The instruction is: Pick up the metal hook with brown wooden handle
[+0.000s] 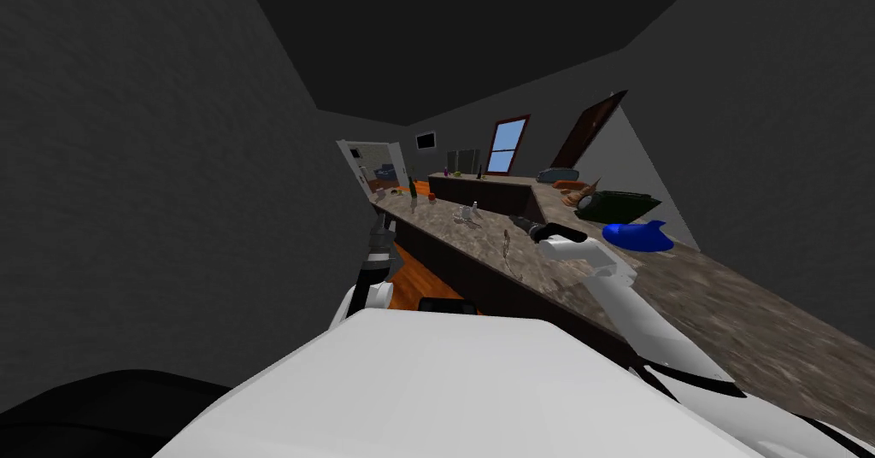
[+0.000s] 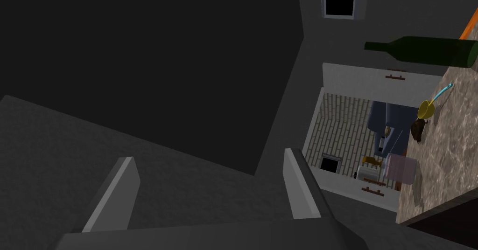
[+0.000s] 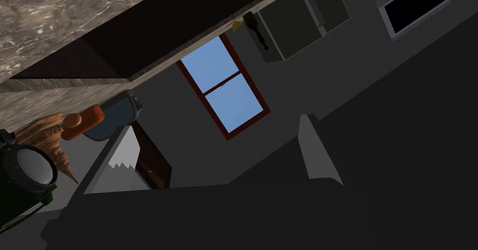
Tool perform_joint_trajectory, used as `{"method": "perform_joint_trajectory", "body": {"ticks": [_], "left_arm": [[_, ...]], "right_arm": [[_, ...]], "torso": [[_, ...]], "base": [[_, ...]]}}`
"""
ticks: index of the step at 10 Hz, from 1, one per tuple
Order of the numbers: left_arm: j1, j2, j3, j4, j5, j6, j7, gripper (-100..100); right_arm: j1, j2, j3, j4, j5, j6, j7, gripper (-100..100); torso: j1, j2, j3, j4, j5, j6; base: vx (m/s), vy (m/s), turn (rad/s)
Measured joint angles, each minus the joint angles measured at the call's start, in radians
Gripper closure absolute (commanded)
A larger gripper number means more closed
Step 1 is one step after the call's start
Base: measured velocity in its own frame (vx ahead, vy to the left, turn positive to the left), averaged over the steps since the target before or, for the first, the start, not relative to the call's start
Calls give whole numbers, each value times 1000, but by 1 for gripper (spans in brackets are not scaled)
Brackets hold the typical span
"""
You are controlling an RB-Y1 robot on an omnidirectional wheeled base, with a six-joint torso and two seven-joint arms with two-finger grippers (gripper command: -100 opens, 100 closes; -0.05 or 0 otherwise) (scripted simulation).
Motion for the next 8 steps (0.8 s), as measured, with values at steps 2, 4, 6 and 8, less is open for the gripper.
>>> {"method": "perform_joint_trajectory", "body": {"ticks": [2, 4, 6, 8], "left_arm": [[0, 0, 0, 0, 0, 0, 0, 0], [0, 0, 0, 0, 0, 0, 0, 0], [0, 0, 0, 0, 0, 0, 0, 0], [0, 0, 0, 0, 0, 0, 0, 0]], "right_arm": [[-11, -15, -9, 21, -6, 57, 18, -100], [-10, -46, -27, 43, -30, 122, 50, -100], [-43, -70, -32, 114, -45, 179, 86, -100], [-50, -79, -36, 141, -49, 227, 104, -100]], "torso": [[1, 0, 0, 0, 0, -1], [0, 0, 0, 0, 0, -1], [0, 0, 0, 0, 0, 0], [0, 1, 0, 0, 0, 1]], "base": [[2, 3, 190], [5, 2, 173], [3, 4, 161], [4, 5, 96]]}}
